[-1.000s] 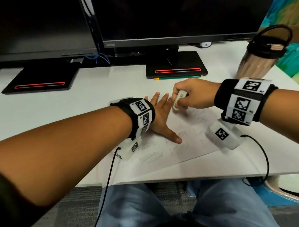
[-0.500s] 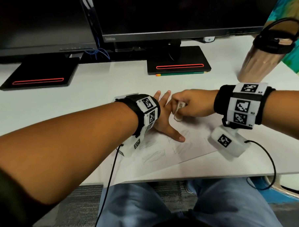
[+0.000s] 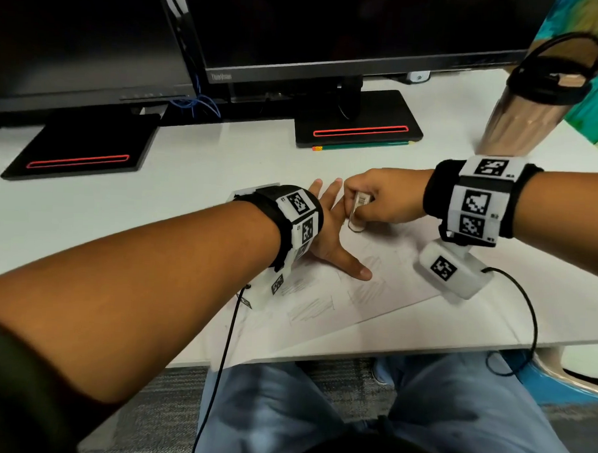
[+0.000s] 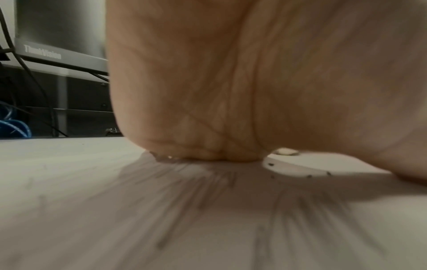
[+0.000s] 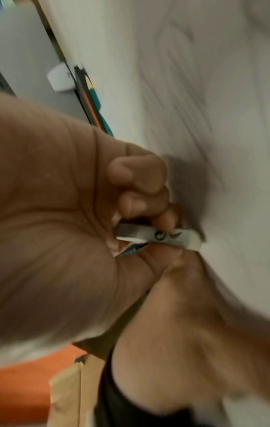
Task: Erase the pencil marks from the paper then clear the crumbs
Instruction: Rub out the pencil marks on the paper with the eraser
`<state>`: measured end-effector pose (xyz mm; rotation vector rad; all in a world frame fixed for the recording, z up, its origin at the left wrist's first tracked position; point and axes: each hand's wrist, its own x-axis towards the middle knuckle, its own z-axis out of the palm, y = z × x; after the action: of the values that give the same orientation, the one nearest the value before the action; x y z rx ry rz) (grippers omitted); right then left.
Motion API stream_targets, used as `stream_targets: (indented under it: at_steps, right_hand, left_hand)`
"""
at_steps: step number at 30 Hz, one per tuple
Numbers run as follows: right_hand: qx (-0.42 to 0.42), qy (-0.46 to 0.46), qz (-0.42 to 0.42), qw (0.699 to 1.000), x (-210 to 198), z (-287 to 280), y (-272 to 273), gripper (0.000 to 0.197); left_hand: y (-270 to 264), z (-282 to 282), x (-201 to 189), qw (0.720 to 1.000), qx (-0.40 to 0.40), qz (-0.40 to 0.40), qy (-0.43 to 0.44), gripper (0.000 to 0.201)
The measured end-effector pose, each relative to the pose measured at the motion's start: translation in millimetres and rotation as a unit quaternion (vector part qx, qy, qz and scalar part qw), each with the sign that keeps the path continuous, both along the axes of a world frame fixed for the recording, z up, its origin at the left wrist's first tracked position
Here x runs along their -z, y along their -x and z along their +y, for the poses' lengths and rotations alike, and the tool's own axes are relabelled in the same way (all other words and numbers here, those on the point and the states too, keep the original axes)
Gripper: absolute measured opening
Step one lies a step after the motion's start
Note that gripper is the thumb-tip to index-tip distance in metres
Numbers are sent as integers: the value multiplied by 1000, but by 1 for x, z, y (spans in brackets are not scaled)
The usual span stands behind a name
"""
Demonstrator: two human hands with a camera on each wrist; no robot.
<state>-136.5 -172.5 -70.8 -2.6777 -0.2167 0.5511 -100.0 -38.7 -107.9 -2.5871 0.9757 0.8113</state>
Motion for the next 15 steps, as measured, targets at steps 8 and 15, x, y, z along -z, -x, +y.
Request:
stream_targets:
  at_steps: [8,15]
  right_hand:
    - [35,1,-27,999,4,-11,-3,9]
    - [38,1,-27,999,4,-13,-1,8]
  left_hand:
    - [-1,1,1,1000,6,2,6,137]
    - [-2,1,2,1000,10,-2,5,138]
